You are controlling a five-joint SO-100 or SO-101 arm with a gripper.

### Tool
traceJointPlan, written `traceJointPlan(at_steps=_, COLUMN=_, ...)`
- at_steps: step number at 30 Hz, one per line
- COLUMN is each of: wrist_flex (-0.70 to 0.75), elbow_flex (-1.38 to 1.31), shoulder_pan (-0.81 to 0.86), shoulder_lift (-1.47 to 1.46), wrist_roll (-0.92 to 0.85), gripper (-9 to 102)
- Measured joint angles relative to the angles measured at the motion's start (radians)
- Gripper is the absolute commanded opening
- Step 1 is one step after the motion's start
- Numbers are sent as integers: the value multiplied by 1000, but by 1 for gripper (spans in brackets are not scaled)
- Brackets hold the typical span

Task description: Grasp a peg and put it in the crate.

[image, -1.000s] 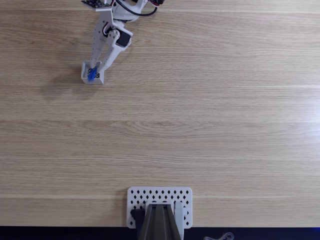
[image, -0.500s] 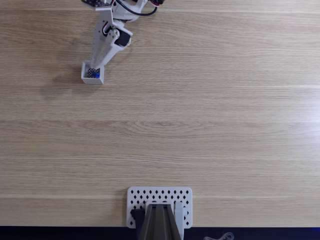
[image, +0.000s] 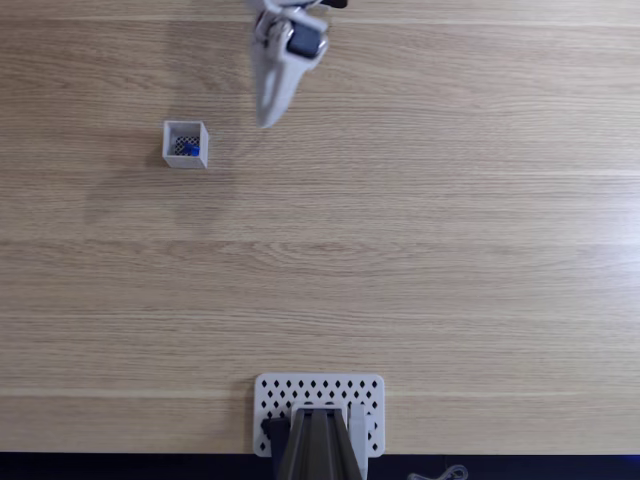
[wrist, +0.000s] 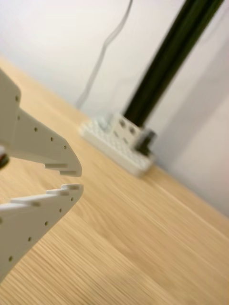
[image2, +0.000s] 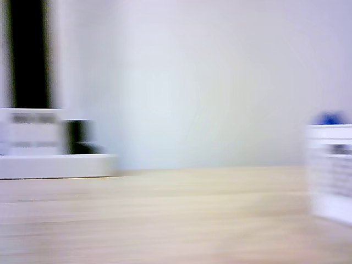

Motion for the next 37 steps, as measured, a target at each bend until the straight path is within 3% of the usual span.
traceJointPlan(at_steps=7, wrist_flex=390, elbow_flex=3, shoulder_pan=-135, shoulder_lift=330, wrist_roll=446, gripper=0)
traceJointPlan(at_steps=13, wrist_flex=578, elbow_flex=81, shoulder_pan=-147, shoulder_lift=491, wrist_roll=773, gripper=0)
traceJointPlan(at_steps=22, wrist_flex=621, elbow_flex=301, shoulder_pan=-161, shoulder_lift=695, wrist_roll=833, gripper=0)
traceJointPlan(at_steps=31, wrist_flex=782, elbow_flex=305, shoulder_pan=-169, shoulder_lift=784, wrist_roll=833, gripper=0)
traceJointPlan(at_steps=37, wrist_flex=802, elbow_flex=305, shoulder_pan=-169, shoulder_lift=785, wrist_roll=833, gripper=0)
